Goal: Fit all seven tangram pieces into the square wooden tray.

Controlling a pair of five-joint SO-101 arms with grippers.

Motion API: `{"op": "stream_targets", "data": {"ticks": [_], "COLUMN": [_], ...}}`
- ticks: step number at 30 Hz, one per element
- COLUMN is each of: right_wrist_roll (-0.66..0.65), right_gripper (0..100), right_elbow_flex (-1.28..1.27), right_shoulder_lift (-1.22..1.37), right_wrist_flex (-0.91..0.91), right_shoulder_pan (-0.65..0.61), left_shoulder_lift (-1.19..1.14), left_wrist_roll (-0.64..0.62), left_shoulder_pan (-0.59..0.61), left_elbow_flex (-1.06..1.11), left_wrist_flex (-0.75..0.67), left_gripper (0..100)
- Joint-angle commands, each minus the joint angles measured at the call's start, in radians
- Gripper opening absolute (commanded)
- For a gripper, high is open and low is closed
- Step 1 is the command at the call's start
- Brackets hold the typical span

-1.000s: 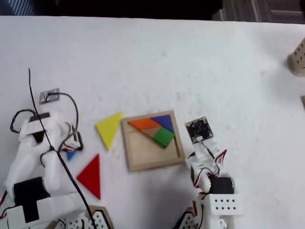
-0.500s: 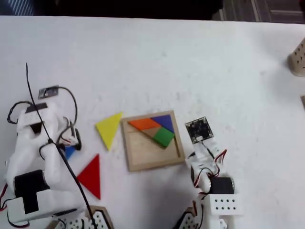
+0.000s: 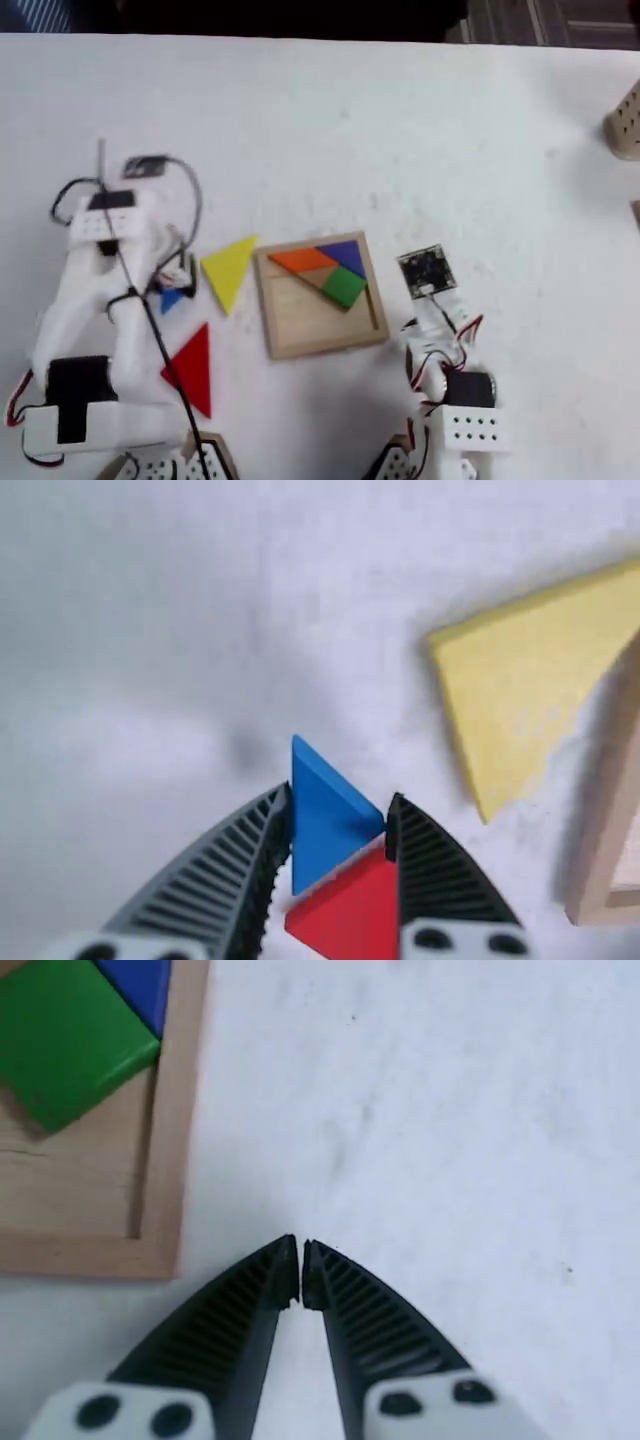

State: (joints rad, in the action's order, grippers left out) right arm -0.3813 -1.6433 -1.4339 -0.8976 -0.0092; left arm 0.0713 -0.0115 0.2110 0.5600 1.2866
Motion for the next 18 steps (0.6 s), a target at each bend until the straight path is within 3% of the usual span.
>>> {"op": "stream_targets", "data": {"ticks": [1,10,18], "right_wrist_roll": [-0.009,-0.002,-0.002], "right_gripper": [1.8,1.8,1.8], "right_elbow_flex": [0.028,0.031,0.026], "right_shoulder_lift": [-0.016,-0.016,-0.016], "right_wrist_flex": [-0.002,0.025,0.031], "right_shoulder_pan": [0.062,0.265,0.360], "left_shoulder_lift": [0.008,0.004,-0.002], "left_wrist_roll": [-0.074,-0.075,0.143], "left_shoulder_pan": [-0.160,-0.515,-0.763], "left_elbow_flex": [-0.150,-0.278,-0.233], "left_wrist_flex": [0.063,0.058,-0.146], "left_gripper": [2,2,2]}}
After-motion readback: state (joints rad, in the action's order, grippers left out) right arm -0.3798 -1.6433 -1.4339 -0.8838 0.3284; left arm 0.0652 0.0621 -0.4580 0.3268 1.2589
